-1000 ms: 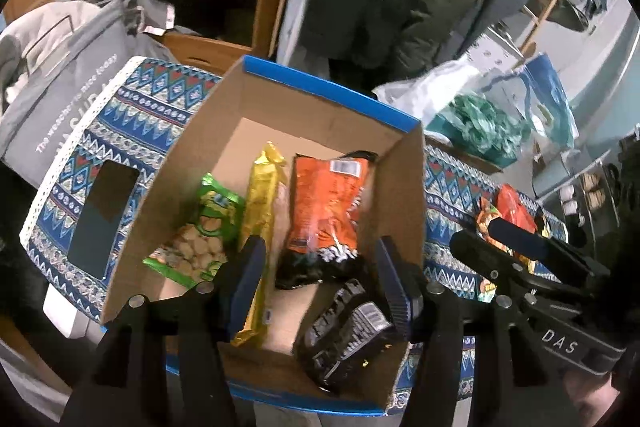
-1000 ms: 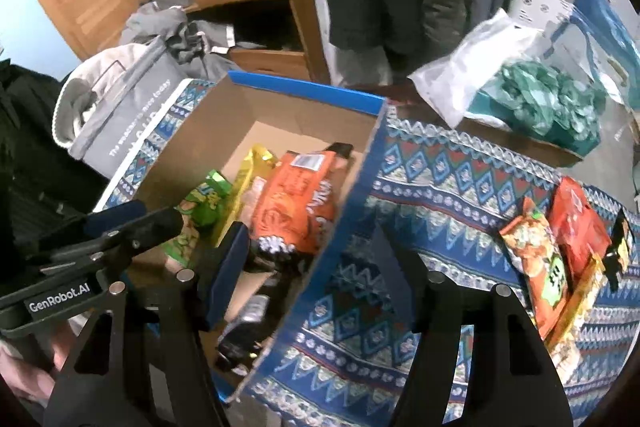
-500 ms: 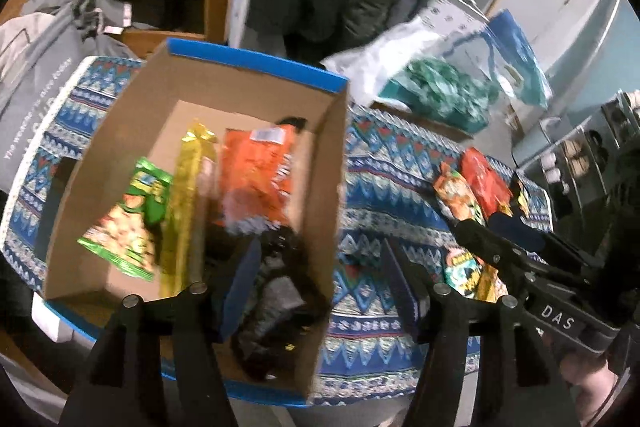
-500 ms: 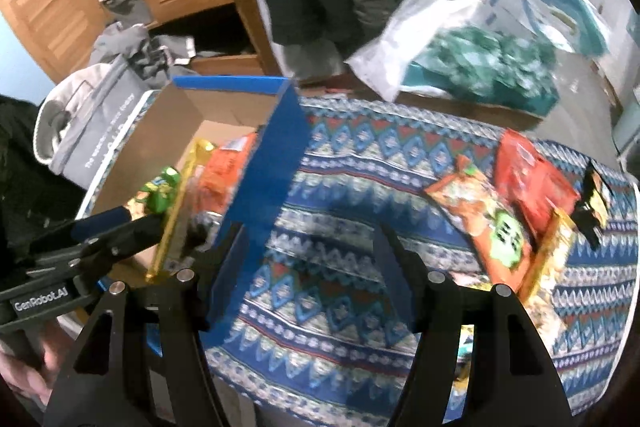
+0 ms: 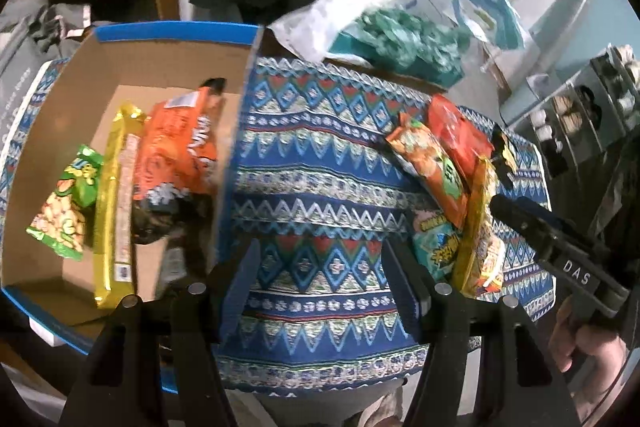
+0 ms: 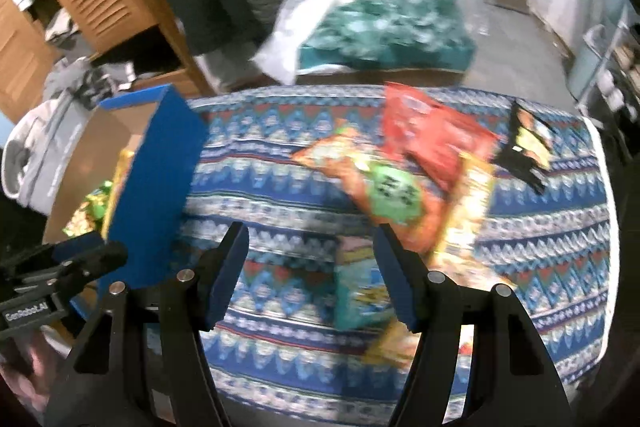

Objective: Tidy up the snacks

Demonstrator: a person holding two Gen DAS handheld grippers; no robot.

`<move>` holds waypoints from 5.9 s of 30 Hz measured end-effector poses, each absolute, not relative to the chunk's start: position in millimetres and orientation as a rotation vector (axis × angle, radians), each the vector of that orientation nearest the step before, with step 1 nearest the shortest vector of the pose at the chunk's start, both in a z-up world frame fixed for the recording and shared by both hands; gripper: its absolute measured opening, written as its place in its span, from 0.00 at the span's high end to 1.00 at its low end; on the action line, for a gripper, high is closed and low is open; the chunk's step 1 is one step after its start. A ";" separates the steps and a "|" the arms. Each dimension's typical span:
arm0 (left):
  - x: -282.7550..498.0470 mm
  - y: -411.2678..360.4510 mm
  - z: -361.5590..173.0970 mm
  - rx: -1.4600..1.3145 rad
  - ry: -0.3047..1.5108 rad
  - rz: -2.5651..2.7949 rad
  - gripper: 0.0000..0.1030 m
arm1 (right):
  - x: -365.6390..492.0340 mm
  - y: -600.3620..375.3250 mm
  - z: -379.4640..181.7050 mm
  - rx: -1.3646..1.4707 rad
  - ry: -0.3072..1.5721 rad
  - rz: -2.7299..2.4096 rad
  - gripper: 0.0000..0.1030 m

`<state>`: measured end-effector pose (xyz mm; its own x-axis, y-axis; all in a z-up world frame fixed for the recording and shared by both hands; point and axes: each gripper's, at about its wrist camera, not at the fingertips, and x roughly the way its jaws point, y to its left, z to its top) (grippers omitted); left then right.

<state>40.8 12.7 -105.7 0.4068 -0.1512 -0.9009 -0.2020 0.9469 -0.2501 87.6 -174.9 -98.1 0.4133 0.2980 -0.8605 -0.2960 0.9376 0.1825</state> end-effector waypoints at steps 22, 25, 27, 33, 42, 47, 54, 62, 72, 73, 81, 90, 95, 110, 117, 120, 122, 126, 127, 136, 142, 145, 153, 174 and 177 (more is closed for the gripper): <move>72.7 -93.7 -141.9 -0.225 1.244 -0.075 0.37 | 90.7 -312.1 -168.2 0.137 1.220 0.082 0.36; 77.1 -103.1 -146.7 -0.218 1.253 -0.089 0.37 | 91.7 -315.0 -175.7 0.147 1.232 0.076 0.36; 81.4 -110.5 -151.0 -0.211 1.259 -0.097 0.37 | 93.2 -316.7 -182.4 0.156 1.243 0.075 0.36; 91.6 -125.7 -160.8 -0.202 1.274 -0.110 0.37 | 92.2 -315.6 -201.5 0.164 1.285 0.080 0.36; 105.5 -148.9 -167.1 -0.197 1.296 -0.134 0.37 | 93.2 -333.2 -207.3 0.136 1.266 0.052 0.36; 115.7 -166.9 -168.5 -0.201 1.304 -0.153 0.35 | 93.0 -362.4 -208.1 0.159 1.262 0.005 0.36; 125.9 -189.1 -170.1 -0.185 1.301 -0.174 0.33 | 92.3 -389.3 -204.7 0.208 1.235 -0.027 0.35; 135.8 -202.6 -178.1 -0.181 1.317 -0.172 0.33 | 98.6 -374.7 -211.2 0.205 1.238 0.019 0.33; 143.9 -212.2 -195.5 -0.183 1.351 -0.168 0.33 | 101.7 -360.9 -225.8 0.083 1.250 0.036 0.39; 145.0 -214.6 -196.8 -0.177 1.353 -0.170 0.33 | 102.5 -360.3 -224.9 0.077 1.248 0.036 0.42; 148.9 -227.9 -210.0 -0.114 1.362 -0.174 0.30 | 111.2 -377.2 -217.3 0.135 1.229 -0.012 0.53; 154.7 -241.1 -219.0 -0.031 1.342 -0.158 0.36 | 106.2 -396.5 -210.6 0.195 1.216 -0.011 0.54; 150.8 -246.0 -218.0 0.019 1.314 -0.183 0.68 | 100.2 -393.4 -209.7 0.201 1.218 -0.004 0.54; 128.3 -214.6 -185.7 -0.032 1.255 -0.198 0.70 | 99.4 -369.5 -186.6 0.165 1.165 0.050 0.54; 116.2 -202.5 -163.0 -0.065 1.229 -0.212 0.70 | 95.8 -359.1 -170.5 0.156 1.135 0.076 0.54; 111.0 -198.8 -154.5 -0.079 1.221 -0.213 0.70 | 93.7 -353.5 -163.2 0.152 1.123 0.089 0.54; 105.9 -193.0 -148.5 -0.093 1.219 -0.213 0.70 | 91.9 -349.4 -157.8 0.151 1.116 0.098 0.54; 98.2 -182.1 -137.4 -0.105 1.206 -0.201 0.70 | 88.3 -337.1 -147.1 0.136 1.098 0.126 0.54; 97.4 -180.0 -135.2 -0.109 1.202 -0.199 0.70 | 87.4 -333.7 -144.4 0.132 1.093 0.132 0.54; 82.3 -136.4 -114.8 -0.158 1.171 -0.149 0.70 | 80.4 -303.5 -120.4 0.113 1.059 0.196 0.54; 69.7 -103.8 -102.2 -0.188 1.152 -0.108 0.70 | 76.9 -275.2 -101.0 0.086 1.026 0.241 0.54; 62.0 -87.1 -94.5 -0.201 1.137 -0.090 0.70 | 75.5 -258.7 -93.8 0.074 1.016 0.268 0.54; 44.1 -46.6 -74.3 -0.230 1.084 -0.044 0.70 | 70.8 -211.4 -75.9 0.045 0.997 0.350 0.54; 12.5 66.9 -54.2 -0.355 0.996 0.107 0.70 | 65.2 -68.4 -53.6 -0.060 0.986 0.544 0.54; 10.3 82.3 -55.1 -0.373 0.991 0.134 0.70 | 66.1 -52.8 -56.1 -0.064 1.000 0.561 0.54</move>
